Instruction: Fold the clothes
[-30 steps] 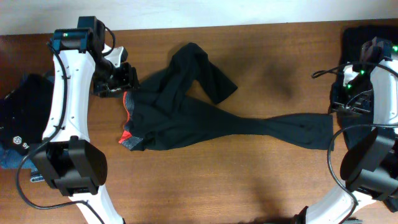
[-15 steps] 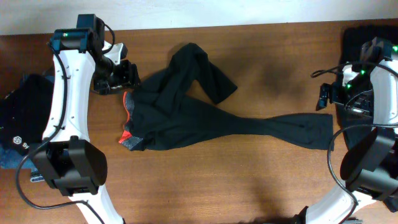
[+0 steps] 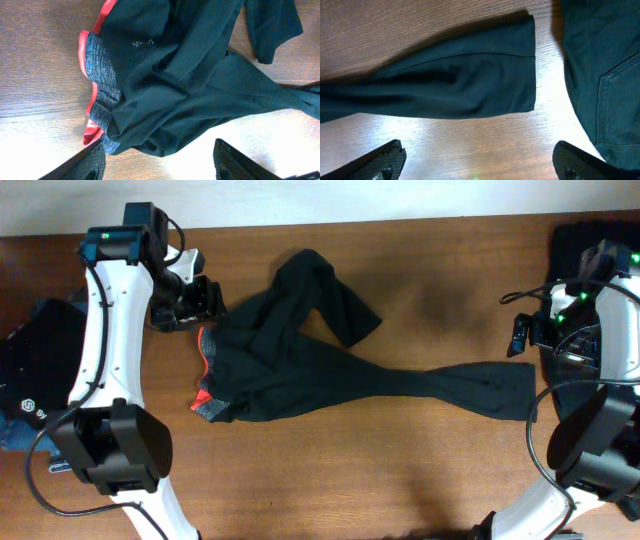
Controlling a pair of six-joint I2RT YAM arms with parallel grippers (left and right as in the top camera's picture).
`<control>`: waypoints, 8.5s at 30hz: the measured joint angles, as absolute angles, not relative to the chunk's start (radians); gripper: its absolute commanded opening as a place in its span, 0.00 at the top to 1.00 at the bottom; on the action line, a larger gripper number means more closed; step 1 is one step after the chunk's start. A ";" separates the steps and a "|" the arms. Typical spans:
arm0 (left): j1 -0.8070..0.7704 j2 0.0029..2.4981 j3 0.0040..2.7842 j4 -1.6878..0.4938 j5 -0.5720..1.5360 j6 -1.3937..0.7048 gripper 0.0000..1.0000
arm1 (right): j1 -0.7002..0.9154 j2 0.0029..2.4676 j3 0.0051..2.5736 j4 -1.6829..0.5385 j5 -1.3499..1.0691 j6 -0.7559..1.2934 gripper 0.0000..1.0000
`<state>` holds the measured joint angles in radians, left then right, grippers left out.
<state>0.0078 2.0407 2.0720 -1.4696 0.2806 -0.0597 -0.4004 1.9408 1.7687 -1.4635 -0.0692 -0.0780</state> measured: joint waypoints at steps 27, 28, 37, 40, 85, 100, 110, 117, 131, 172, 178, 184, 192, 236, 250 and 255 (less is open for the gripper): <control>0.008 2.041 2.072 -1.469 0.281 -0.060 0.30 | -0.400 1.941 1.769 -1.470 -0.069 -0.078 0.01; 0.008 2.041 2.072 -1.469 0.281 -0.060 0.30 | -0.400 1.941 1.769 -1.471 -0.069 -0.077 0.01; 0.008 2.041 2.072 -1.469 0.281 -0.060 0.30 | -0.400 1.941 1.769 -1.488 -0.069 -0.056 0.01; 0.008 2.041 2.072 -1.468 0.281 -0.060 0.30 | -0.400 1.941 1.769 -1.488 -0.070 -0.053 0.01; 0.008 2.041 2.072 -1.393 0.200 -0.060 0.25 | 0.102 2.050 1.877 -0.961 -0.409 -0.246 0.01; 0.008 2.041 2.072 -1.393 0.201 -0.060 0.24 | 0.139 2.341 1.877 -0.834 -0.356 -0.242 0.02; 0.008 2.041 2.072 -1.393 0.201 -0.060 0.24 | 0.179 2.341 1.877 -0.862 -0.352 -0.241 0.66; 0.008 2.041 2.072 -1.395 0.201 -0.060 0.24 | 0.191 2.341 1.877 -0.856 -0.291 -0.216 0.96; 0.008 2.041 2.072 -1.396 0.200 -0.060 0.24 | 0.068 2.341 2.083 -0.877 0.182 -0.080 0.96; 0.008 2.312 2.066 -1.253 0.226 -0.056 0.24 | -0.255 2.112 2.252 -1.504 0.087 0.014 0.35; 0.008 2.368 2.061 -1.212 0.327 -0.030 0.48 | -0.255 2.112 2.252 -1.507 0.084 0.014 0.35; 0.008 2.368 2.061 -1.173 0.394 0.003 1.00 | -0.255 2.112 2.252 -1.507 0.084 0.014 0.36; 0.008 2.368 2.074 -1.027 0.413 0.006 1.00 | -0.255 2.112 2.252 -1.507 0.084 0.014 0.36; -0.022 2.368 2.103 -1.466 0.155 -0.202 0.30 | -0.289 2.394 2.219 -1.210 -0.014 -0.086 0.08; -0.022 2.368 1.910 -1.398 0.144 -0.202 0.29 | -0.331 2.501 2.206 -1.191 -0.044 -0.090 0.12; -0.023 2.361 1.861 -1.390 0.145 -0.202 0.30 | -0.331 2.509 2.181 -1.170 -0.043 -0.093 0.50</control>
